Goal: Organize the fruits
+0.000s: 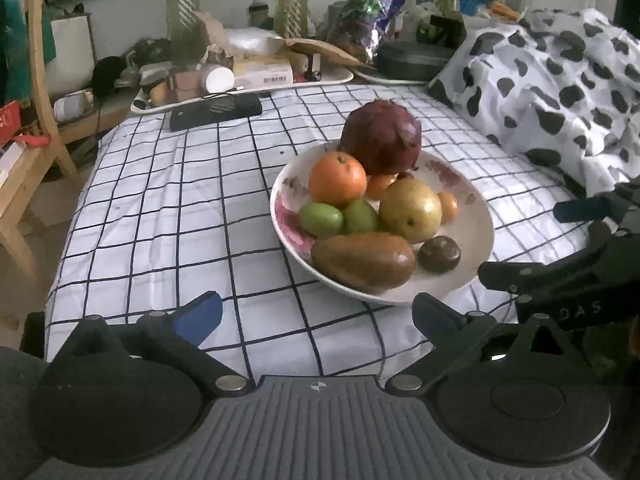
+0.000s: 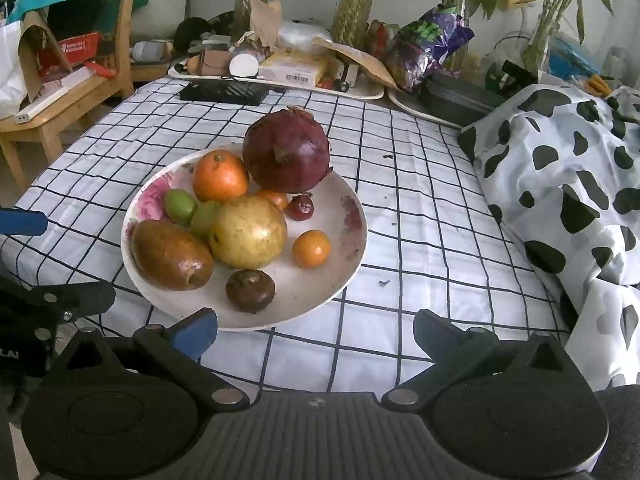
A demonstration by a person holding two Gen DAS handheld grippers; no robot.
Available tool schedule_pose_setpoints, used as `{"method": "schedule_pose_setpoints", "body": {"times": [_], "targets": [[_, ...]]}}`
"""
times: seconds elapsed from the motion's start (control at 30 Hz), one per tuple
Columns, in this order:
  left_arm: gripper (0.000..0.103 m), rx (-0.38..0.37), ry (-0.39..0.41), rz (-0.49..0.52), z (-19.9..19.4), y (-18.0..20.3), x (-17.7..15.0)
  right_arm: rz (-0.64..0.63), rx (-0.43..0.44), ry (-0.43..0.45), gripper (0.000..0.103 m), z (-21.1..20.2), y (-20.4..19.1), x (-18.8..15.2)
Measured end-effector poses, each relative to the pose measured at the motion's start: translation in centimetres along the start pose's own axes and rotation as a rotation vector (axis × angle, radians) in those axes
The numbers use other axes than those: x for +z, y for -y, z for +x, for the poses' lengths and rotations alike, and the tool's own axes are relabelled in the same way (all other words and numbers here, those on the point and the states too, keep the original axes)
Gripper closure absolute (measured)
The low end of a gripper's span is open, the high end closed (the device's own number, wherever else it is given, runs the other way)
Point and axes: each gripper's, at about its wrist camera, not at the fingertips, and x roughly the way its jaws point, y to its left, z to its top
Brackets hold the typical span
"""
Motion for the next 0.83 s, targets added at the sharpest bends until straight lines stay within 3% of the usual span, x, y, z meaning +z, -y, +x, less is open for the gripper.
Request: {"method": "schedule_pose_setpoints", "body": {"times": [0.33, 0.83], "targets": [[0.0, 0.04, -0.027, 0.015, 0.44, 0.19, 0.01, -0.007, -0.003, -0.012, 0.0, 0.29, -0.06, 0.06], [0.0, 0.045, -0.002, 0.026, -0.06, 0.36, -0.04, -0.006, -0.004, -0.011, 0.0, 0.28, -0.1, 0.08]]}}
